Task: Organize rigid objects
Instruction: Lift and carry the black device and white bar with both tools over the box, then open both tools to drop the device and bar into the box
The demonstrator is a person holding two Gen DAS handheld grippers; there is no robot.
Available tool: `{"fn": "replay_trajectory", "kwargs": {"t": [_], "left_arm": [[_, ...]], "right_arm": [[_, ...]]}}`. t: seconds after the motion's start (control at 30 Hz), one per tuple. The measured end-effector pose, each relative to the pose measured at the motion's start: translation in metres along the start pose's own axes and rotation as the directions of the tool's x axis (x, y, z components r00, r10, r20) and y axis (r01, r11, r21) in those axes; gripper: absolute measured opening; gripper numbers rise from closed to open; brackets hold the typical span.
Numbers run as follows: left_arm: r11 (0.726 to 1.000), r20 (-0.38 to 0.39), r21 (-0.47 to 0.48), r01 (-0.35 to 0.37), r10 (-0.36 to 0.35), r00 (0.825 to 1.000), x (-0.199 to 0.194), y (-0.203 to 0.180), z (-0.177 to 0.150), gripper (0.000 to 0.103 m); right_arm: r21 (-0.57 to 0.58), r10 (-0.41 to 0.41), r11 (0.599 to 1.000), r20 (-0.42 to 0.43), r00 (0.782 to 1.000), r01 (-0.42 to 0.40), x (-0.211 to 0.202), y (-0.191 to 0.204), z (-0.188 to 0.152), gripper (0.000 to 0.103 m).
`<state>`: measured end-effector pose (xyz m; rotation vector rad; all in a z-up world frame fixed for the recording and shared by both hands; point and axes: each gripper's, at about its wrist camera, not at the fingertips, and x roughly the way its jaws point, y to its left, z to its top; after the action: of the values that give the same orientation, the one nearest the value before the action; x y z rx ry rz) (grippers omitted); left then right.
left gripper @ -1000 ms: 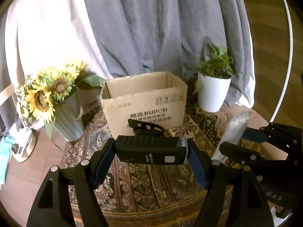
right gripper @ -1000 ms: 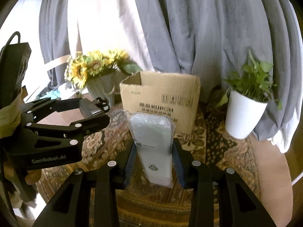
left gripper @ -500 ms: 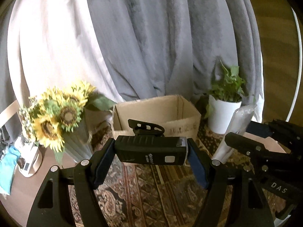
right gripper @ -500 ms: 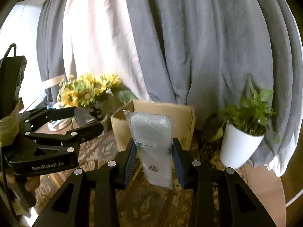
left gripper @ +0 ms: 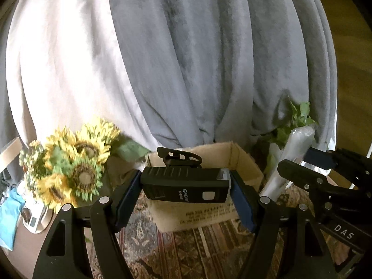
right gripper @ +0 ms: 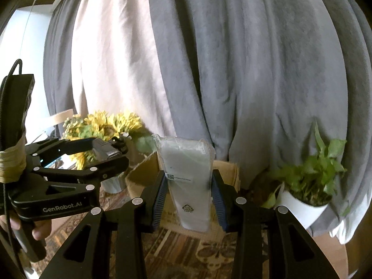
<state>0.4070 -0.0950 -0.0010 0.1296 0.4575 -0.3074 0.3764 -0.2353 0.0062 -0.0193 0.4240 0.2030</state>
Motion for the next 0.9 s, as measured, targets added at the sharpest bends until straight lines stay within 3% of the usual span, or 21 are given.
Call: {"fn": "replay_trajectory", "kwargs": {"t": [0.57, 0.9], "left_arm": [[1.0, 0.034, -0.015, -0.024, 0.024, 0.999, 0.046, 0.012, 0.042, 0.074], [0.999, -0.002, -0.027, -0.029, 0.029, 1.0, 0.081, 0.023, 0.053, 0.074]], "right_arm": [[-0.042, -0.013, 0.999, 0.074, 0.997, 0.016, 0.034, -0.017, 0.039, 0.039], [-0.055, 0.005, 0.999, 0.046, 0.999, -0.003, 0.07, -0.021, 0.047, 0.039]]}}
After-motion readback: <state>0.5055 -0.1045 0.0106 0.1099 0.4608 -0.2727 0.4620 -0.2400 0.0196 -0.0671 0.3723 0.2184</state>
